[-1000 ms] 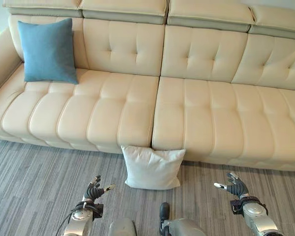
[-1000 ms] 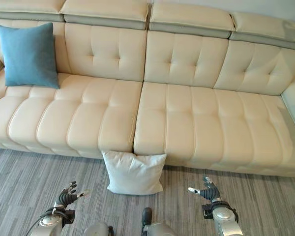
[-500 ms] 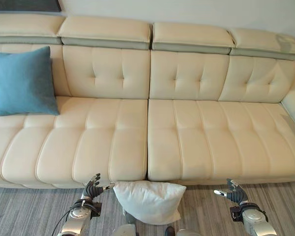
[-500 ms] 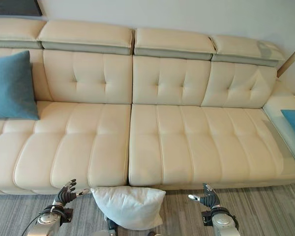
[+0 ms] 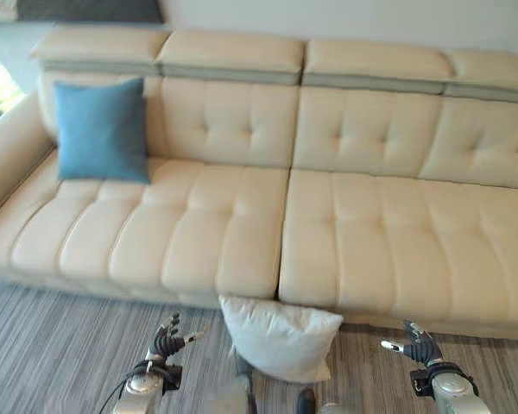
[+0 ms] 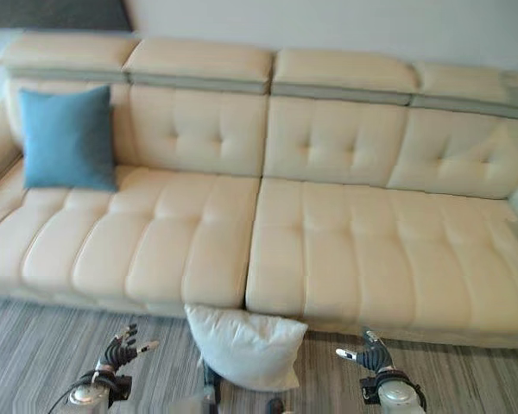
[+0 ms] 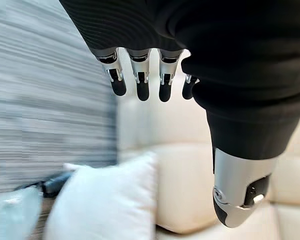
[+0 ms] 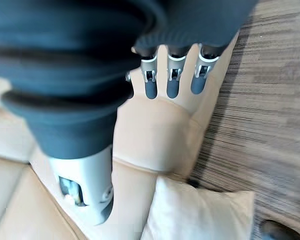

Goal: Pick up all the scattered cushions and arrange them neatly on the sofa.

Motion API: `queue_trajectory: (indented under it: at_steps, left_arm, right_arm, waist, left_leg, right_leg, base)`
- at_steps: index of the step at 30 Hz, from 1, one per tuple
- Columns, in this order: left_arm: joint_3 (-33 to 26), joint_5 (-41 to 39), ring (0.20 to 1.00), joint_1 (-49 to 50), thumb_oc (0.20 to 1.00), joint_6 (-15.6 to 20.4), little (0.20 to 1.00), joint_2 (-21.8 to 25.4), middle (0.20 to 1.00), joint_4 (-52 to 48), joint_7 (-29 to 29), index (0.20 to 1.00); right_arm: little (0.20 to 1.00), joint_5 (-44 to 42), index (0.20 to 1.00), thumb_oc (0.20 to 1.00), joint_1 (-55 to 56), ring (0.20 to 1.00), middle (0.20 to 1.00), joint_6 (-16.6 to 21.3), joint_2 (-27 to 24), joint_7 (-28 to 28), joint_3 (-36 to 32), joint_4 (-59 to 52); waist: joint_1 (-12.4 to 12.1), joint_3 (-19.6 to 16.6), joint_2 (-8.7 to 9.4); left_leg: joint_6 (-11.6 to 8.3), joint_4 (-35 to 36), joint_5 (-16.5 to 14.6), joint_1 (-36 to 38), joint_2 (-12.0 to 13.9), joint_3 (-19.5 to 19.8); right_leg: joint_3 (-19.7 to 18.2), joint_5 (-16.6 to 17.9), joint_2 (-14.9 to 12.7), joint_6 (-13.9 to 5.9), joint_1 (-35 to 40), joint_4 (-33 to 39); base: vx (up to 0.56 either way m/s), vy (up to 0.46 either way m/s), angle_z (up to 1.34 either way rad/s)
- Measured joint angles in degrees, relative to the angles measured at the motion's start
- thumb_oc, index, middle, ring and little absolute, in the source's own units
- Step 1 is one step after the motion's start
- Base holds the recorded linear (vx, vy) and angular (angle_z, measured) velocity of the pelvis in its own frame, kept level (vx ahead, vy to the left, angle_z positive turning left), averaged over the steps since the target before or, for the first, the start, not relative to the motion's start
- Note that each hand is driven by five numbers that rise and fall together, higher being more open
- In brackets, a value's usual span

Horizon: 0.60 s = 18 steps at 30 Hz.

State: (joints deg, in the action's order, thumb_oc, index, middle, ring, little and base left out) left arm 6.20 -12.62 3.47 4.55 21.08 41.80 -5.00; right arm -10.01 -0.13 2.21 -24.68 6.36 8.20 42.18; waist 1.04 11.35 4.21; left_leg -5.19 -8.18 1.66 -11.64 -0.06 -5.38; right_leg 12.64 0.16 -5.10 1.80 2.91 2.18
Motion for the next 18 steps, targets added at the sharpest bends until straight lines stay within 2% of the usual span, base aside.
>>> queue_trajectory:
  at_steps: [1, 2, 3, 4, 5, 6, 7, 8, 10, 11, 13, 14, 16, 18]
  left_arm:
    - [0.0, 0.0, 1.0, 0.2, 1.0, 0.1, 1.0, -0.2, 1.0, 0.0, 0.0, 1.0]
    - [0.3, 0.0, 1.0, 0.4, 1.0, 0.1, 1.0, -0.3, 1.0, 0.0, 0.0, 1.0]
    - [0.5, 0.0, 1.0, 0.3, 1.0, 0.2, 1.0, -0.4, 1.0, -0.1, 0.0, 1.0]
    - [0.5, 0.0, 1.0, 0.2, 1.0, 0.3, 1.0, -0.7, 1.0, -0.2, 0.0, 1.0]
    - [0.4, 0.0, 1.0, -0.3, 1.0, 0.3, 1.0, -0.7, 1.0, -0.4, 0.0, 1.0]
    - [0.4, 0.0, 1.0, -1.7, 1.0, 0.4, 1.0, -0.1, 1.0, -0.3, -0.4, 1.0]
    - [0.4, 0.0, 1.0, -2.2, 1.0, 0.5, 1.0, 0.5, 1.0, -0.1, -0.7, 1.0]
    - [0.5, 0.0, 1.0, -4.1, 1.0, 0.6, 1.0, 1.7, 1.0, 0.3, -1.3, 1.0]
    - [0.4, 0.0, 1.0, -6.6, 1.0, 0.8, 1.0, 2.8, 1.0, 1.4, -1.8, 1.0]
    - [-0.1, -0.7, 1.0, -9.0, 1.0, 1.2, 1.0, 3.9, 1.0, 2.5, -2.9, 1.0]
    - [0.5, -2.4, 1.0, -14.1, 1.0, 1.6, 1.0, 5.2, 1.0, 4.0, -3.9, 1.0]
    - [0.8, -2.6, 1.0, -17.1, 1.0, 1.8, 1.0, 6.4, 1.0, 4.7, -4.7, 1.0]
    - [0.5, -4.6, 1.0, -21.0, 1.0, 2.5, 1.0, 7.0, 1.0, 4.5, -6.0, 1.0]
    - [1.4, -6.5, 1.0, -23.8, 1.0, 3.9, 1.0, 8.0, 1.0, 4.0, -7.1, 1.0]
  right_arm:
    - [1.0, 0.0, 1.0, 1.0, -0.4, 1.0, 1.0, -0.1, -0.2, 0.4, 0.0, 0.2]
    - [1.0, 0.1, 1.0, 1.0, -1.0, 1.0, 1.0, 0.0, -0.3, 0.7, 0.0, 0.1]
    - [1.0, 0.1, 1.0, 1.0, -1.4, 1.0, 1.0, 0.0, -0.7, 0.7, 0.1, 0.2]
    - [1.0, 0.5, 1.0, 1.0, -2.0, 1.0, 1.0, -0.1, -1.6, 0.8, 0.0, 0.2]
    - [1.0, 0.6, 1.0, 1.0, -2.5, 1.0, 1.0, -0.1, -1.8, 0.8, 0.0, 0.2]
    - [1.0, 1.1, 1.0, 1.0, -3.4, 1.0, 1.0, -0.2, -1.3, 1.0, 0.3, 1.0]
    - [1.0, 1.1, 1.0, 1.0, -4.2, 1.0, 1.0, -0.2, -0.8, 1.1, 0.3, 1.8]
    - [1.0, 1.1, 1.0, 1.0, -6.2, 1.0, 1.0, -0.1, -0.3, 1.4, 0.3, 3.5]
    - [1.0, 1.1, 1.0, 1.0, -8.0, 1.0, 1.0, -0.2, 0.0, 2.3, 0.3, 5.3]
    - [1.0, 1.0, 1.0, 1.0, -11.3, 1.0, 1.0, -0.1, 0.7, 3.6, 0.3, 8.1]
    - [1.0, 0.5, 1.0, 1.0, -15.1, 1.0, 1.0, -0.1, 0.6, 4.5, 0.2, 9.9]
    - [1.0, -1.6, 1.0, 1.0, -18.0, 1.0, 1.0, -0.1, 0.0, 5.5, -0.2, 10.5]
    - [1.0, -3.9, 1.0, 1.0, -21.5, 1.0, 1.0, 0.1, -0.2, 6.6, -0.9, 11.0]
    - [1.0, -7.4, 1.0, 1.0, -24.8, 1.0, 1.0, 0.7, -0.9, 8.0, -0.9, 11.4]
  waist:
    - [0.1, 0.1, -0.43]
    - [0.3, 0.2, -1.69]
    - [0.4, 0.3, -3.19]
    - [0.7, 0.2, -5.89]
    - [1.1, 0.5, -6.62]
    - [0.8, 1.1, -6.74]
    - [0.7, 1.4, -6.09]
    - [0.5, 2.6, -4.58]
    - [0.2, 3.8, -3.28]
    - [0.1, 6.0, -1.83]
    - [0.1, 8.8, -0.83]
    - [0.3, 11.0, -0.88]
    - [0.3, 15.1, -1.28]
    - [0.3, 16.1, -1.95]
  left_leg:
    - [-0.17, -0.1, -1.1, 3.0, 0.8, 0.1]
    - [0.0, 2.4, -1.2, 7.3, 1.4, 0.2]
    - [0.21, 5.0, -1.0, 10.4, 1.8, 0.2]
    - [0.92, 9.4, -1.2, 13.2, 2.6, 0.3]
    - [1.44, 10.8, -1.5, 13.6, 2.9, 0.3]
    - [3.36, 11.6, -0.6, 12.7, 2.7, -0.1]
    - [3.5, 11.2, -0.5, 11.6, 2.4, -0.7]
    - [3.81, 9.5, -0.3, 8.6, 1.6, -1.7]
    - [4.37, 8.4, -0.1, 5.7, 1.0, -2.5]
    - [4.92, 5.0, -0.3, 0.7, 0.5, -3.7]
    - [5.51, 1.1, -1.2, -5.1, 0.3, -4.9]
    - [5.73, -2.3, -2.0, -9.9, 0.3, -5.2]
    - [5.94, -4.3, -2.0, -12.1, 0.4, -5.5]
    - [6.5, -9.6, -3.8, -18.5, 1.1, -5.3]
  right_leg:
    - [0.1, 0.2, 0.0, -0.26, 0.2, 0.0]
    - [0.0, 0.3, 0.1, -0.46, 0.3, -0.5]
    - [-0.1, 0.3, 0.6, -0.86, -0.3, -1.0]
    - [0.1, 0.5, 1.8, -1.39, -1.7, -1.6]
    - [0.2, 0.6, 2.1, -1.57, -2.6, -2.1]
    - [-0.7, 0.9, 1.7, -2.09, -4.9, -3.7]
    - [-1.6, 1.0, 1.5, -2.39, -6.6, -4.5]
    - [-2.8, 1.7, 0.7, -3.07, -10.2, -5.6]
    - [-3.6, 1.9, 0.0, -3.76, -13.5, -6.9]
    - [-4.8, 2.5, -1.0, -4.62, -18.9, -9.8]
    - [-6.4, 2.5, -1.8, -5.05, -24.6, -13.0]
    - [-6.5, 2.4, -2.4, -4.78, -28.8, -15.0]
    - [-6.9, 3.0, -2.5, -4.37, -30.5, -15.7]
    - [-7.1, 2.7, -2.8, -4.1, -36.2, -19.4]
  base:
    - [0.0, 0.121, 0.16]
    - [0.0, 0.08, 0.06]
    - [-0.05, 0.122, 0.04]
    - [-0.12, 0.12, 0.08]
    - [-0.19, 0.151, -0.09]
    - [-0.2, 0.089, -0.23]
    - [-0.22, 0.084, -0.42]
    - [-0.16, 0.054, -0.35]
    - [-0.23, 0.057, -0.28]
    - [-0.26, 0.044, -0.29]
    - [-0.1, 0.003, -0.26]
    - [-0.04, -0.016, -0.11]
    - [-0.08, -0.046, -0.06]
    - [-0.11, -0.027, 0.01]
